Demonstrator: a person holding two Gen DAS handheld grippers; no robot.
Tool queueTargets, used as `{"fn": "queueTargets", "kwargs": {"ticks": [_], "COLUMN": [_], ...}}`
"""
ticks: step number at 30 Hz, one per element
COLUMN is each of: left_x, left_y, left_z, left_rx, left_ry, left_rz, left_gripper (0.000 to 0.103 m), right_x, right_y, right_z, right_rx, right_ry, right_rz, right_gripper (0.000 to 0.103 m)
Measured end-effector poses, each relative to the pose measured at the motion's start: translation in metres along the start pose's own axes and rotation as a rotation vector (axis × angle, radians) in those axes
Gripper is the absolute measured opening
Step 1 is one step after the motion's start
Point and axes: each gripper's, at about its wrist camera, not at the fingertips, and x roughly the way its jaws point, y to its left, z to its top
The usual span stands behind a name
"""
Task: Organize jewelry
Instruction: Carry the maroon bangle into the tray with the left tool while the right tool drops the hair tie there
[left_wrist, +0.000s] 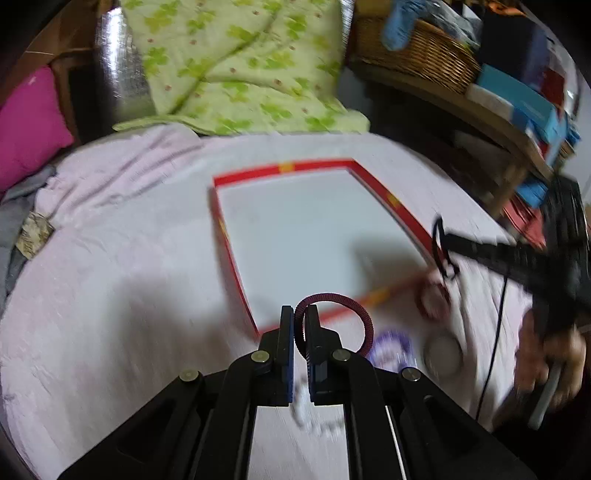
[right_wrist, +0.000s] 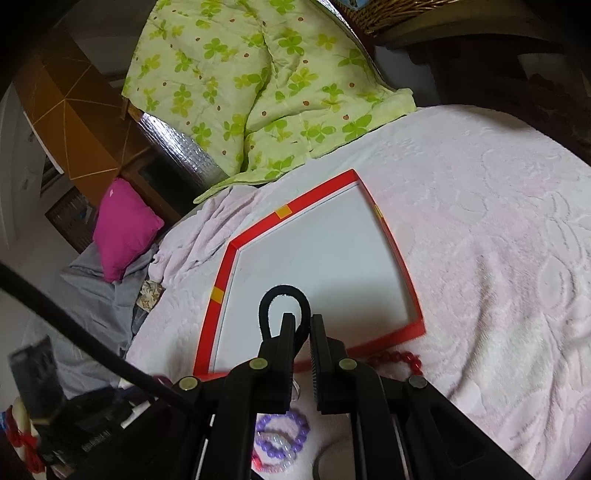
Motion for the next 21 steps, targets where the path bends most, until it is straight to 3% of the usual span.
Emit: {"fn": "queueTargets", "kwargs": {"ticks": [6, 11, 13, 16, 18, 21], "left_x": [0.051, 0.089, 0.094, 0.081, 0.068, 0.042], "left_y": [0.004, -0.002, -0.002, -0.005, -0.009, -0.018], "left_z": [0.038, 0.042, 0.038, 0.029, 0.023, 0.008], "left_rx": [-0.055, -0.047, -0.044, -0.036, -0.023, -0.004], "left_ry": [0.031, 0.107, 0.141, 0.114, 0.094, 0.056], "left_rz": [0.081, 0.082, 0.1, 0.112, 0.122, 0.147], "left_gripper": [0.006, 0.007, 0.023, 0.028, 0.031, 0.047], "right_x": [0.031, 0.072, 0.081, 0.081, 0.07, 0.039], "right_y": [0.009, 0.015, 0.012, 0.004, -0.004, -0.023], "right_z": [0.021, 0.028, 0.028, 0.032, 0.037, 0.047], "right_rx": [0.004, -0.036, -0.049, -0.03, -0.008, 0.04], "right_ry": [-0.003, 0.053, 0.063, 0.073, 0.048, -0.011], "right_rz": [-0.01, -0.063, -0.099, -0.097, -0.086, -0.049], "right_gripper": [0.009, 0.009, 0.01, 0.019, 0.019, 0.019]}}
